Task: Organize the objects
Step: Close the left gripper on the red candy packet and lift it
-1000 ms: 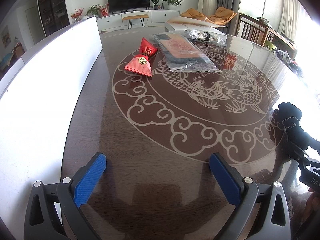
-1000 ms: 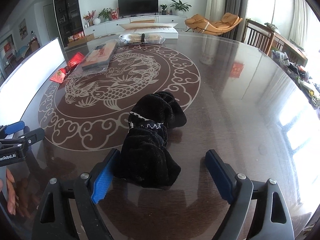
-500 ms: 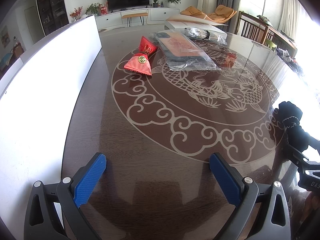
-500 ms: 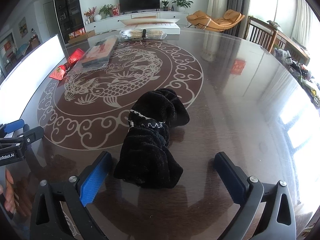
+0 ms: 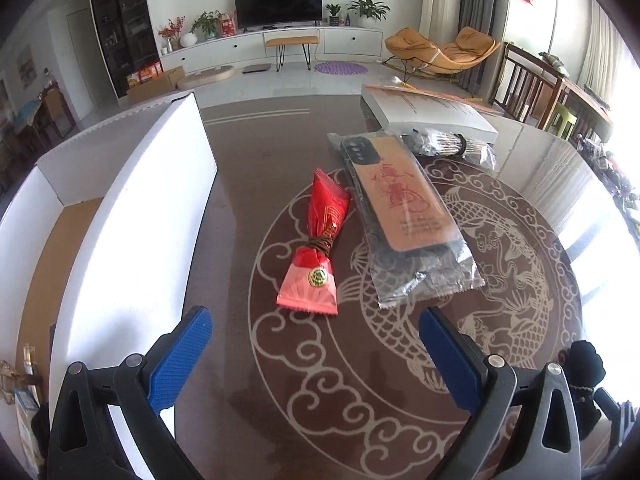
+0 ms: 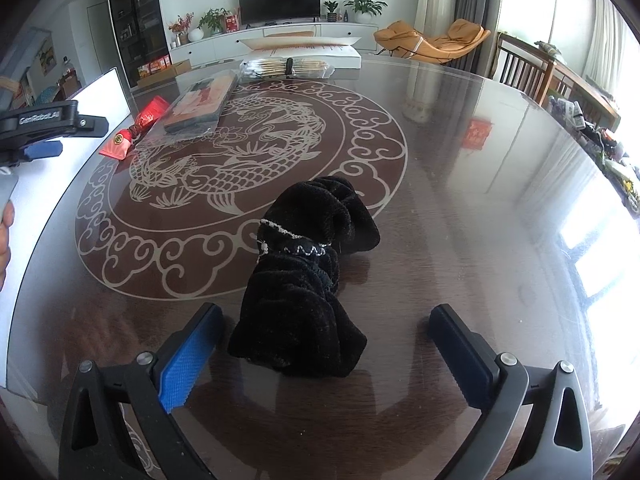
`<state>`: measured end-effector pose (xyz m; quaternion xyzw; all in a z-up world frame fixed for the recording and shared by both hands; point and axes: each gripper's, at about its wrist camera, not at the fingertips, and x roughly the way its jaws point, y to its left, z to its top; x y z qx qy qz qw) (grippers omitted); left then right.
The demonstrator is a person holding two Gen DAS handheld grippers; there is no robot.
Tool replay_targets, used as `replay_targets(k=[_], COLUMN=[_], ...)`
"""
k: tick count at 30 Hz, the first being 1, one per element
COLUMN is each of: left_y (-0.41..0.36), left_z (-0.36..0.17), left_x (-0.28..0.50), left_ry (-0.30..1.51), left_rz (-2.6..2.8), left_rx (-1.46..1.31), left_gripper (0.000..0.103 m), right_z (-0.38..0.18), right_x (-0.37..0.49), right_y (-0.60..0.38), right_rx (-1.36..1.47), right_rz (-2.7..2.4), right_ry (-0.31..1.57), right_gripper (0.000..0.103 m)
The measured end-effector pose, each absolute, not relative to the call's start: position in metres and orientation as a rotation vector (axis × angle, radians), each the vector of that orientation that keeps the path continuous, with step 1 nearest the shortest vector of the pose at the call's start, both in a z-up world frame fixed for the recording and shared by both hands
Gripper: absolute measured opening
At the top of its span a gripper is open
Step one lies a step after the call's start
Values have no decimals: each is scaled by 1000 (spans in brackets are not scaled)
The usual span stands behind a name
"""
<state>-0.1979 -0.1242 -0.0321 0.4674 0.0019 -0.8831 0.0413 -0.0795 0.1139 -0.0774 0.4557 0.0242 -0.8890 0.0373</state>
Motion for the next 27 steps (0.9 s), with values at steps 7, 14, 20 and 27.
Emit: replay_targets(k=[7,14,20,27], left_y=[-150,-139,-128,-89], left_z=[-68,-68,-69,-67], left_x=[-262,-244,-158,-50], left_ry=[194,8,103,-29], left_rz=[-2632,-2668,-2668,-2791], left_rx=[1543,1469,1412,1421], left_gripper=[61,22,22,22], right_z=[-77,-78,-77,-78], right_x=[-80,-80,-80,-80], right_y=[114,114,114,114], right_rx=[1399,1399,1398,1399], right_rz=[-2729,-2729,-2729,-2729], right_ry=[75,74,74,74], right_gripper=[103,103,103,103])
